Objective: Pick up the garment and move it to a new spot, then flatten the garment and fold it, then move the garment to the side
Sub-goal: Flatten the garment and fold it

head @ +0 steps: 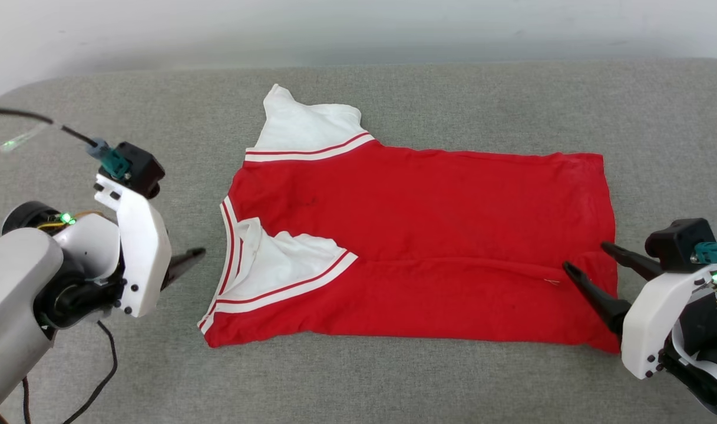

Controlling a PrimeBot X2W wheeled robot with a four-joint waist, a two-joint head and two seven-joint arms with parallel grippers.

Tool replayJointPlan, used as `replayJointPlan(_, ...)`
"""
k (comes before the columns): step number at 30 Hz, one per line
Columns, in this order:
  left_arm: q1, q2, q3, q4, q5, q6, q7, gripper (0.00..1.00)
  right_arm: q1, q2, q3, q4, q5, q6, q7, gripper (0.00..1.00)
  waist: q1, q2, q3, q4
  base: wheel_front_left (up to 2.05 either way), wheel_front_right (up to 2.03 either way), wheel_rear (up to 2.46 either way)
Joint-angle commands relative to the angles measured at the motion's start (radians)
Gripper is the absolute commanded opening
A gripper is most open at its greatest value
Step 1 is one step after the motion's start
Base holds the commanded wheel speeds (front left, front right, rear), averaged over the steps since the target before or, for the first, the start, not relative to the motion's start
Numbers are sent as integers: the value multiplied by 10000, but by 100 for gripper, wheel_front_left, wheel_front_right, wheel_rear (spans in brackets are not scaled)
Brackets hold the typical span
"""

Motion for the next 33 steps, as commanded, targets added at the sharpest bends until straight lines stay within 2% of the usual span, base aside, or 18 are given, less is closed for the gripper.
replayJointPlan(1,-110,54,-43,-102,-283,12,438,100,-26,46,47,-65,60,-7,116,100,0,0,26,-33,0,0,0)
replayJointPlan(8,278,-39,-310,-153,-1184,174,1726,100,-245,85,308,-131,166,-7,389,100,0,0,218,-272,0,0,0)
replayJointPlan(13,630,-212,-593,291,-1184,169,1783,100,-461,118,491,-45,234,-7,424,100,0,0,389,-495,0,0,0)
replayJointPlan(23,1273,-661,-1173,1389,-979,-170,1611,100,-954,149,814,257,356,-7,296,100,0,0,627,-754,0,0,0)
replayJointPlan(24,1290,-697,-1187,1444,-980,-196,1574,85,-1027,122,803,258,373,-7,268,100,0,0,620,-760,0,0,0)
replayJointPlan(25,1302,-733,-1155,1498,-1021,-246,1504,17,-1101,82,799,259,381,-7,252,100,0,0,605,-762,0,0,0)
replayJointPlan(26,1310,-753,-1133,1537,-1052,-265,1441,0,-1162,30,796,255,404,-7,293,100,0,0,571,-759,0,0,0)
replayJointPlan(33,1017,-419,-969,1339,-896,-453,1093,0,-2129,-777,998,41,400,-7,1145,100,0,0,197,-723,0,0,0)
